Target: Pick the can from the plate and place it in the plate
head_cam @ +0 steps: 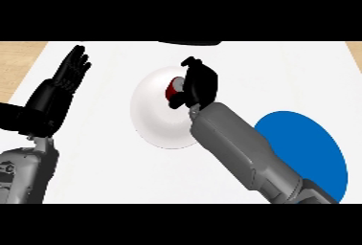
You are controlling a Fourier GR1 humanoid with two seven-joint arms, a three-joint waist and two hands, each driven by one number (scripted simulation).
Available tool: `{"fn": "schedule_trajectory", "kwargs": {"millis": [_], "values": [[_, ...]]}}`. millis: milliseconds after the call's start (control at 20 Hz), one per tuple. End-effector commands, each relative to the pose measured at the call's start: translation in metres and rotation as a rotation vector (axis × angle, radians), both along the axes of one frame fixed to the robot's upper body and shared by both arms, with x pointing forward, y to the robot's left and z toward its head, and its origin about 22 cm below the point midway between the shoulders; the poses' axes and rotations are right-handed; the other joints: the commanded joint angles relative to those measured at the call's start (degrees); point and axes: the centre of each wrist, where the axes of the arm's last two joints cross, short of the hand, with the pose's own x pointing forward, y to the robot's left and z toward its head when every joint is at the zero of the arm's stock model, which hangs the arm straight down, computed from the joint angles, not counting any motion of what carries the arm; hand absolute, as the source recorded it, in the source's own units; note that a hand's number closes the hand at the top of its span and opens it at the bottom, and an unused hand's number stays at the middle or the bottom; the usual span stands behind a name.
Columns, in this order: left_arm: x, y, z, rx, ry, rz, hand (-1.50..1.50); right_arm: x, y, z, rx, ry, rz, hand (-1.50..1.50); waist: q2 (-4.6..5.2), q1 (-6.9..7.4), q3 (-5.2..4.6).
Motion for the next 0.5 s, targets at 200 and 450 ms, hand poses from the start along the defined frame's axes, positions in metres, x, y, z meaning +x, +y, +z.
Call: {"fn": "schedule_trajectory", "kwargs": {"millis": [200,450], "values": [[0.011,-0.008,0.014,-0.012,-0.012,-0.023,0.0,0.006,-0.008,-0.014,0.218,-0.052,-0.018,-1.5,0.7,1.79,0.09],[0.009,-0.016,0.009,0.014,-0.021,-0.032,0.0,0.013,-0.003,0.002,0.321,-0.224,-0.058,-1.5,0.43,1.68,0.07]]}}
